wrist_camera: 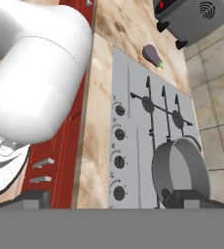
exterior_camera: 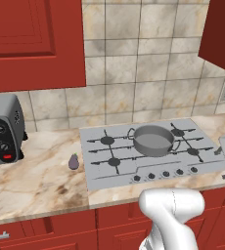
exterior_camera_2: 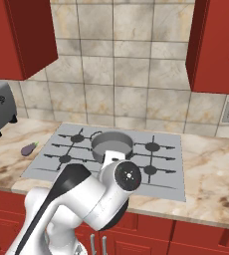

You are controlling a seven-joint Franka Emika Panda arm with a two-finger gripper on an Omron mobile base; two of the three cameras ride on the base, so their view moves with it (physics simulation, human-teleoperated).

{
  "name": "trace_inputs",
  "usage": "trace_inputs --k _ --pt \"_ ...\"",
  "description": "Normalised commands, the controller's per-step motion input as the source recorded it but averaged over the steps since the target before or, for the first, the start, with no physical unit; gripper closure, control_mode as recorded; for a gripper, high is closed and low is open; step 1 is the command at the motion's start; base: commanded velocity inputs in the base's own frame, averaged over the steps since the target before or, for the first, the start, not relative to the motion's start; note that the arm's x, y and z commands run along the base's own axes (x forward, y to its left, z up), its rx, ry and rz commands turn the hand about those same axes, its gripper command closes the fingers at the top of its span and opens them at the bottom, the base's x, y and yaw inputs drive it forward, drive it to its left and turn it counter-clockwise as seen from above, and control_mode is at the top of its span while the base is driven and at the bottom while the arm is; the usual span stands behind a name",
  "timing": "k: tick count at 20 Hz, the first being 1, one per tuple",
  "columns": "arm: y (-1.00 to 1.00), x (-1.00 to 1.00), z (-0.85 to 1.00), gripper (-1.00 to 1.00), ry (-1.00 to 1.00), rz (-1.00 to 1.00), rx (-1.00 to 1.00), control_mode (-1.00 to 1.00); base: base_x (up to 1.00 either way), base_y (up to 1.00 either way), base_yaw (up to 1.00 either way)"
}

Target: Turn on the burner for the pot on the stove. Wait thirty seconds for the pot to heat up. Then add the eggplant to the pot.

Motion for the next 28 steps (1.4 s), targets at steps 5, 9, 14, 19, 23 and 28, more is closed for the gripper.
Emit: trace_inputs --k 5,9,14,19,23,28 --pt "0.00 0.00 0.00 -1.00 0.00 0.00 0.00 -1.00 0.00 0.00 0.00" --pt "0.00 0.00 0.00 -1.00 0.00 0.00 0.00 -1.00 0.00 0.00 0.00" --pt "0.00 0.00 0.00 -1.00 0.00 0.00 0.00 -1.00 0.00 0.00 0.00" --pt "0.00 0.00 0.00 -1.00 0.00 0.00 0.00 -1.00 0.00 0.00 0.00" --pt "0.00 0.00 0.00 -1.00 0.00 0.00 0.00 -1.00 0.00 0.00 0.00" --pt "0.00 0.00 0.00 -1.00 0.00 0.00 0.00 -1.00 0.00 0.00 0.00"
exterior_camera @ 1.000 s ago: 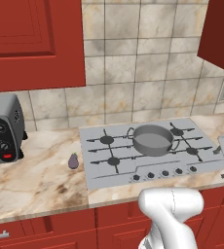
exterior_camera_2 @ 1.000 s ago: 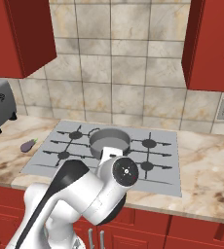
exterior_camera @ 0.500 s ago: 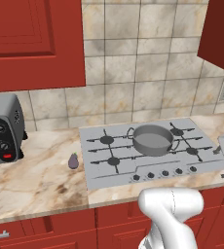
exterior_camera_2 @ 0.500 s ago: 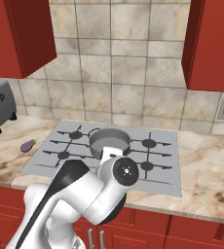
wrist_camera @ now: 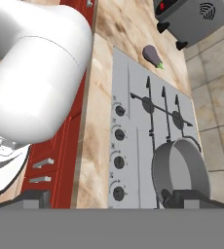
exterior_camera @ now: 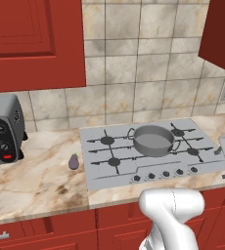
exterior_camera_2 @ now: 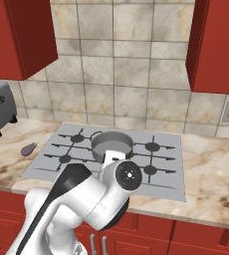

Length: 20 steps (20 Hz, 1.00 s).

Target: Turn on the burner for the pot on the stove. Wait thirty seconds for the pot to heat up. Then add the eggplant to the pot.

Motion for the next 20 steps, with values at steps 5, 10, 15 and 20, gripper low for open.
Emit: trace_inputs --k 5,10,15,20 --pt "0.00 0.00 0.00 -1.00 0.00 0.00 0.00 -1.00 0.00 0.00 0.00" --pt "0.00 0.00 0.00 -1.00 0.00 0.00 0.00 -1.00 0.00 0.00 0.00" --pt "0.00 0.00 0.00 -1.00 0.00 0.00 0.00 -1.00 0.00 0.00 0.00" --pt "0.00 0.00 0.00 -1.00 0.00 0.00 0.00 -1.00 0.00 0.00 0.00"
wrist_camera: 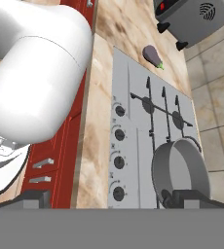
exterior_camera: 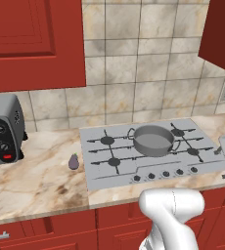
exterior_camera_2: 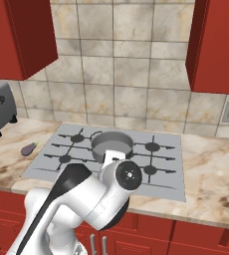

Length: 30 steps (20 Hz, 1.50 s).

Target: Turn on the burner for the pot on the stove. Wait thirty seconds for the pot to heat up. Then add the eggplant to the pot.

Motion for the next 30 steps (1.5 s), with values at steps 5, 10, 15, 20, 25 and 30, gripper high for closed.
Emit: trace_inputs --k 5,10,15,20,25,30 --pt "0.00 0.00 0.00 -1.00 0.00 0.00 0.00 -1.00 0.00 0.00 0.00" --pt "0.00 0.00 0.00 -1.00 0.00 0.00 0.00 -1.00 0.00 0.00 0.00" --pt "0.00 0.00 0.00 -1.00 0.00 0.00 0.00 -1.00 0.00 0.00 0.00" --pt "0.00 0.00 0.00 -1.00 0.00 0.00 0.00 -1.00 0.00 0.00 0.00" --pt "0.00 0.00 0.00 -1.00 0.00 0.00 0.00 -1.00 0.00 0.00 0.00" --pt "0.00 0.00 0.00 -1.00 0.00 0.00 0.00 -1.00 0.00 0.00 0.00"
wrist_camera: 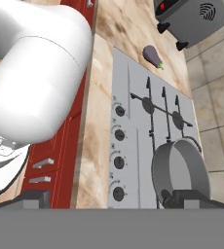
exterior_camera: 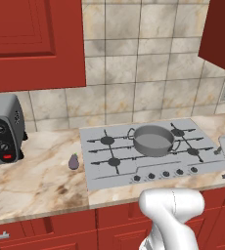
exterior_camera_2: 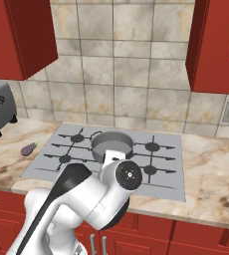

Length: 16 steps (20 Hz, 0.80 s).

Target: Turn on the burner for the pot on the stove. Wait thirty seconds for the pot to heat up. Then add the eggplant to the pot.

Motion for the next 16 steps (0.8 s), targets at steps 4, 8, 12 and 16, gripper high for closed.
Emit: trace_inputs --k 4,8,12,16 --pt "0.00 0.00 0.00 -1.00 0.00 0.00 0.00 -1.00 0.00 0.00 0.00" --pt "0.00 0.00 0.00 -1.00 0.00 0.00 0.00 -1.00 0.00 0.00 0.00" --pt "0.00 0.00 0.00 -1.00 0.00 0.00 0.00 -1.00 0.00 0.00 0.00" --pt "0.00 0.00 0.00 -1.00 0.00 0.00 0.00 -1.00 0.00 0.00 0.00"
